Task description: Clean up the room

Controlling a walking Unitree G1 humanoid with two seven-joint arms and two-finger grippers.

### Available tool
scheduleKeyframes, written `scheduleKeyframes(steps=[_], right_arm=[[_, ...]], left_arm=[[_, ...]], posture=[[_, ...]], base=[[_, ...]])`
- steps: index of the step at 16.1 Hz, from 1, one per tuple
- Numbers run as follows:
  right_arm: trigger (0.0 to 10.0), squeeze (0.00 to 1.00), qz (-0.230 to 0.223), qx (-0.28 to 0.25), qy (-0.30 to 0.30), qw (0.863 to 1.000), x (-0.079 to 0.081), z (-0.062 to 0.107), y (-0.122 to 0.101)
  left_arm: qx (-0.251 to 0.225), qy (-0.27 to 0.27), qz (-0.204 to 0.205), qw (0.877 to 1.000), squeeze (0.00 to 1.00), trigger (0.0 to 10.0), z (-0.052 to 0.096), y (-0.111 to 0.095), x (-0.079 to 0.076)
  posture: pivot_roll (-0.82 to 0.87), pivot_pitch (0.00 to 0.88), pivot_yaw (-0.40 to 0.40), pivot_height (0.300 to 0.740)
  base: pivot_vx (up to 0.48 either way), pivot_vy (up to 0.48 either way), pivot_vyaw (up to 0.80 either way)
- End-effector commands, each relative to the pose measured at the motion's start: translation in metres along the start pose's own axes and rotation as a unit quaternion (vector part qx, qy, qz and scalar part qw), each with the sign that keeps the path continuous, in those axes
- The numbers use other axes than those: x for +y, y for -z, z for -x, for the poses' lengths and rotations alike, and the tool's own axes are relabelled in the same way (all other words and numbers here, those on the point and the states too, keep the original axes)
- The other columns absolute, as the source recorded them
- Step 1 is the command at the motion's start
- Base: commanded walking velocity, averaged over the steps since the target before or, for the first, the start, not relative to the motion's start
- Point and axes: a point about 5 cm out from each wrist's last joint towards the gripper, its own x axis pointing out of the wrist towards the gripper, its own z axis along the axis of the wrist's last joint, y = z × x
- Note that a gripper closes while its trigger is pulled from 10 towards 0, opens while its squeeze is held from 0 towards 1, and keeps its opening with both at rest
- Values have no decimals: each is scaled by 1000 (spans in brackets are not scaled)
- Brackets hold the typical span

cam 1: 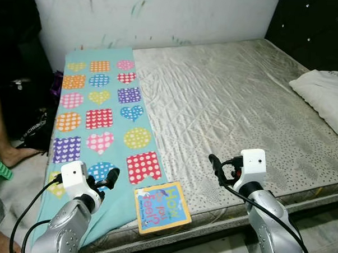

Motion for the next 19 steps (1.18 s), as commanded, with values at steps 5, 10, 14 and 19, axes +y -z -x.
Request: scheduleKeyframes(steps=[5, 10, 14, 19], right_arm=[[10000, 0, -12, -18, -11, 1000, 3, 2, -7], [10000, 0, 40, -66, 20, 997, -4, 4, -19], [10000, 0, 56, -119, 32, 991, -21, 16, -31], [10000, 0, 68, -93, 11, 993, -22, 33, -15]], left_arm=[[-7, -4, -28, 1000, 0, 10000, 3, -8, 6], [-87, 18, -113, 990, 0, 10000, 8, -27, 2], [-129, 34, -217, 967, 0, 10000, 31, -35, 10], [-179, 34, -259, 949, 0, 10000, 53, -34, 20]], posture=[[-160, 64, 21, 740], [-155, 53, 27, 740], [-150, 51, 23, 740], [-137, 45, 11, 740]], base=[[0, 0, 0], [0, 0, 0], [0, 0, 0], [0, 0, 0]])
